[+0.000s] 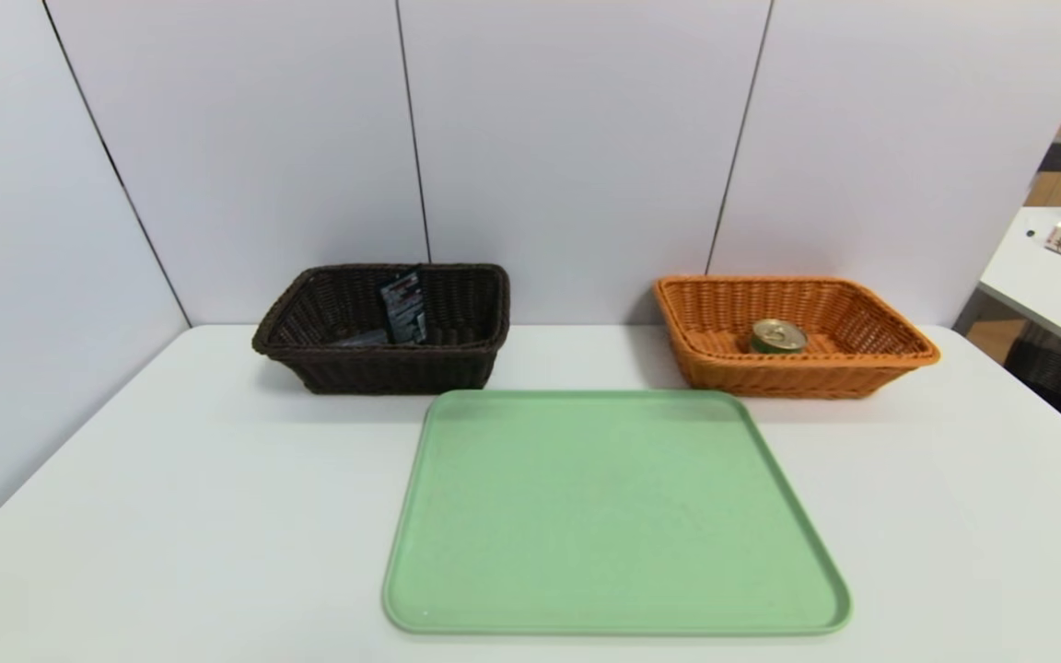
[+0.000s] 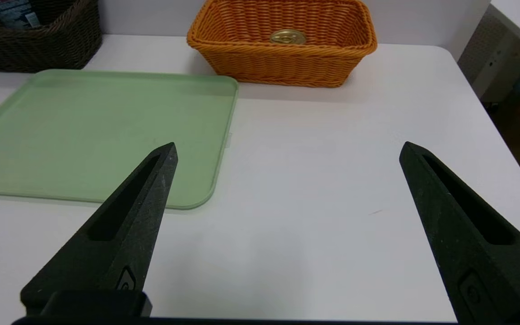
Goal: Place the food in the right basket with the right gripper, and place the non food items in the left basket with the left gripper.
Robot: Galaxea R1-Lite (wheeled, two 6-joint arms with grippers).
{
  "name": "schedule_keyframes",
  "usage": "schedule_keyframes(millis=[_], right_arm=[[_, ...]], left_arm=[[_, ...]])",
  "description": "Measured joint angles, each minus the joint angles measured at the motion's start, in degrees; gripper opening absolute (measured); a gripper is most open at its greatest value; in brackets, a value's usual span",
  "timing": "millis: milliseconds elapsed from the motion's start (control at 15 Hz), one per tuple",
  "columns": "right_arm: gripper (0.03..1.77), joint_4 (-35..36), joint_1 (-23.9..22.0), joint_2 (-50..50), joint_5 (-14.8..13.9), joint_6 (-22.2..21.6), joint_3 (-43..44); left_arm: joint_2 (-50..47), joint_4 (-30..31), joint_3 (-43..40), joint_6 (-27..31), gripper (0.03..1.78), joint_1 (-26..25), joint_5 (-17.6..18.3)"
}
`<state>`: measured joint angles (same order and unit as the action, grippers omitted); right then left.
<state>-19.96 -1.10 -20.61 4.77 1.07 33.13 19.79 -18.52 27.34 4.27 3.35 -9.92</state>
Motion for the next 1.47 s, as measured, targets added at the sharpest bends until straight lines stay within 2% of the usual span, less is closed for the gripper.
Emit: schedule_keyframes(millis=[267,467,867,1000,1133,1333,1467], right_arm=[[1.69,0.72,-0.55,4.35,-8.01,0.79,-4.00],[1.69,1.33,-0.16,7.89,-9.51,1.99,-7.75],[1.69,11.12,0.66,15.30,-9.97,4.02,-20.02],[1.69,13.18,0.72,18.01,-9.86,4.02,-24.62],[1.69,17.53,0.77,19.52,-9.62,3.89,-28.28],[1.69,18.64,0.74,20.43,-6.22,3.50,-30.72],[1.69,18.64,0.77,20.61,-5.32,3.06,-32.06]], left_arm=[[-4.68,-0.05,-3.15,0.02,1.69,-0.85,-0.02],[-8.37,-0.02,-5.90,0.52,1.69,-1.78,0.30],[-17.29,0.30,-13.29,1.60,1.69,-2.86,0.15],[-18.69,3.41,-16.85,1.74,1.69,-2.89,0.41],[-19.41,9.97,-20.21,2.01,1.69,-2.94,4.85],[-19.71,12.82,-23.80,2.38,1.69,-2.91,9.55],[-19.76,14.08,-25.31,1.90,1.69,-2.91,12.15]])
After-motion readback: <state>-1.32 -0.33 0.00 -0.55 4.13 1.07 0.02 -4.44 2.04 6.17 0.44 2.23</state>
